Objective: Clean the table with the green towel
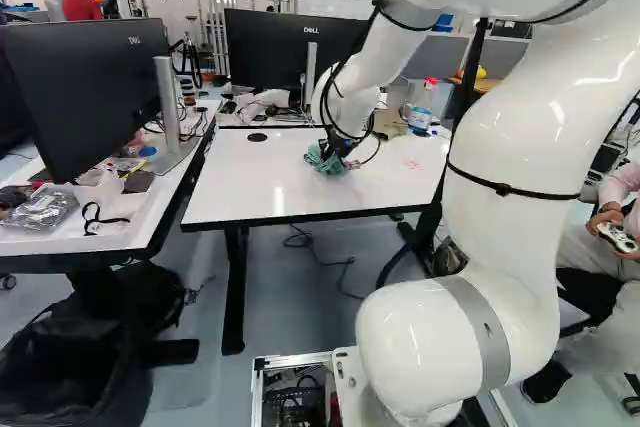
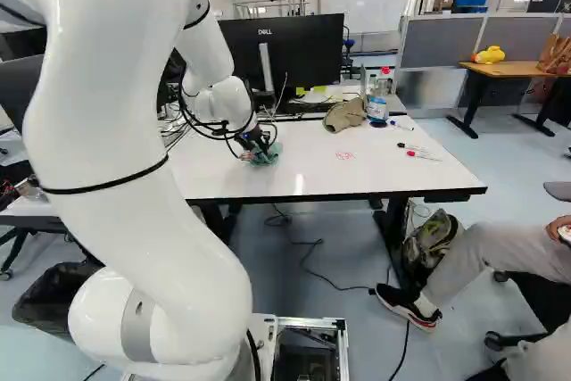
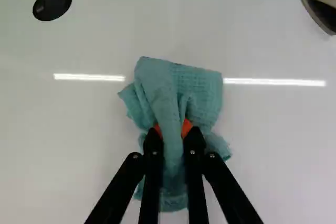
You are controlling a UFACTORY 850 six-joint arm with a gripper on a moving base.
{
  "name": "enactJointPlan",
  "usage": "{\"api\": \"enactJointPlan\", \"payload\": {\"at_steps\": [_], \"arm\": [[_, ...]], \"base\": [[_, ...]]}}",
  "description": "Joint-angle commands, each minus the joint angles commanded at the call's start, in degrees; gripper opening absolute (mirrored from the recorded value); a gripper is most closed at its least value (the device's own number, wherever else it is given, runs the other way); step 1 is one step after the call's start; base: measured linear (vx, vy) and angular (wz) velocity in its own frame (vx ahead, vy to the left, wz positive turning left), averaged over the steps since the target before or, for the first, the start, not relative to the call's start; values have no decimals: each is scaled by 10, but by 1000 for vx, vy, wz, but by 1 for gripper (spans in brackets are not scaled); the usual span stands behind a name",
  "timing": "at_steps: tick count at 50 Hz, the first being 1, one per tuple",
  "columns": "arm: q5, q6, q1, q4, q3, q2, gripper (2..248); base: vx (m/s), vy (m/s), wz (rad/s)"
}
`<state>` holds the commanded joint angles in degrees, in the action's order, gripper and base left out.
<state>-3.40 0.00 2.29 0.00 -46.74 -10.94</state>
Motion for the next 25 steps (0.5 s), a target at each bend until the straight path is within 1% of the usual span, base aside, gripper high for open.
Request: {"api": "enactJointPlan", "payload": {"at_steps": [16,25], "arm": [[0,0,-32,0,3,3,50],[0,0,-49,0,13,11,50]], "base": [[0,0,0],[0,0,0]]}}
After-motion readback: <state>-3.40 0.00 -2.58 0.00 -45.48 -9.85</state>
